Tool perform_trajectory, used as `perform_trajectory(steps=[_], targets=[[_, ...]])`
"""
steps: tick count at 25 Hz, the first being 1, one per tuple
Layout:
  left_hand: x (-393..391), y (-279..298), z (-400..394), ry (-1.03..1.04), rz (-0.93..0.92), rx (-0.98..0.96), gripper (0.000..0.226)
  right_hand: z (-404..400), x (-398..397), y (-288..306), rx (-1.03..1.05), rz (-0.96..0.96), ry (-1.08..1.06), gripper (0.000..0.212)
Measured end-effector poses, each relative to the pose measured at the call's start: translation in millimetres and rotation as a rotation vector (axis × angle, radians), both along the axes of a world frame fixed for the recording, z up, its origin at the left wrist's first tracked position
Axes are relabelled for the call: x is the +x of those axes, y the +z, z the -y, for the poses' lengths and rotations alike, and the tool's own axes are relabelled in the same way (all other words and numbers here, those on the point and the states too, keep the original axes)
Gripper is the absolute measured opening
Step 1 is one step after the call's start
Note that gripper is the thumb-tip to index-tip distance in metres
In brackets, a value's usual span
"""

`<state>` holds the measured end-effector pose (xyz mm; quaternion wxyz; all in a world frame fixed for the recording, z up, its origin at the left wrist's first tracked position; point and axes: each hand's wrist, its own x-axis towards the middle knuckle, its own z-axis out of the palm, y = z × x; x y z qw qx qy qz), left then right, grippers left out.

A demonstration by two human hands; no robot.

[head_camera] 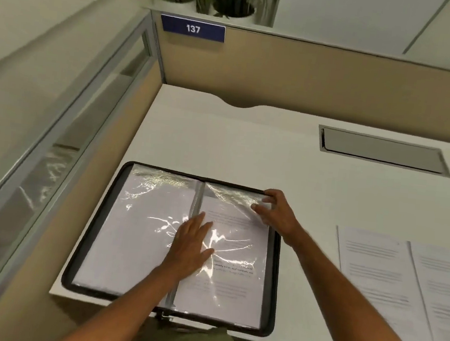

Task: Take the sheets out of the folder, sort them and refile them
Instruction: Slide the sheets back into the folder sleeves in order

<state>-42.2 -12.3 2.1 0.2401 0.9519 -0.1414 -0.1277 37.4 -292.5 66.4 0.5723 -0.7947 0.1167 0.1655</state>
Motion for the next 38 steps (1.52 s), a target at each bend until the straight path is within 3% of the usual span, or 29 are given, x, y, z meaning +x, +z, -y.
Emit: perform_trajectory(steps=[3, 8, 10, 14, 19, 23, 27, 29, 31, 35, 38], targets=[[-42.9, 3.5, 1.8, 0.011, -0.026, 0.04, 0.07, 0.3, -44.6, -12.8, 0.013, 0.007, -0.065, 0.076], [-98.9, 10.6, 1.3, 0.062, -0.152, 0.048, 0.072, 3.4, -100.6, -30.9, -0.012, 0.004, -0.133, 0.066], [-115.7, 16.2, 1.5, 0.07, -0.187, 0.058, 0.074, -1.0, -113.0, -31.1, -0.103, -0.005, -0.099, 0.057], [-139.0, 30.3, 3.6, 0.076, -0.231, 0.091, 0.075, -36.6, -167.0, -33.3, -0.355, 0.074, -0.063, 0.063], [-153.1, 37.9, 3.9, 0.033, -0.275, 0.152, 0.079, -97.3, -256.6, -63.7, -0.752, -0.037, -0.067, 0.108], [-151.1, 36.3, -4.0, -0.001, -0.312, 0.152, 0.079, -104.2, -273.7, -82.8, -0.932, 0.071, -0.067, 0.103], [-149.6, 35.4, -9.3, -0.024, -0.324, 0.128, 0.078, -105.7, -268.0, -75.3, -0.953, 0.12, 0.013, 0.088], [-147.3, 36.1, -11.3, -0.041, -0.329, 0.111, 0.078, -108.2, -264.5, -69.9, -0.88, 0.156, 0.062, 0.073], [-144.4, 33.6, -16.4, -0.05, -0.334, 0.065, 0.076, -114.1, -264.0, -64.4, -0.662, 0.166, -0.003, 0.066], [-129.0, 35.8, -27.4, 0.046, -0.374, -0.209, 0.061, -136.3, -257.1, -31.0, -0.114, 0.225, -0.167, 0.07], [-111.4, 54.0, -33.4, 0.254, -0.529, -0.466, 0.053, -158.5, -243.0, -5.0, 0.018, 0.193, -0.177, 0.082]])
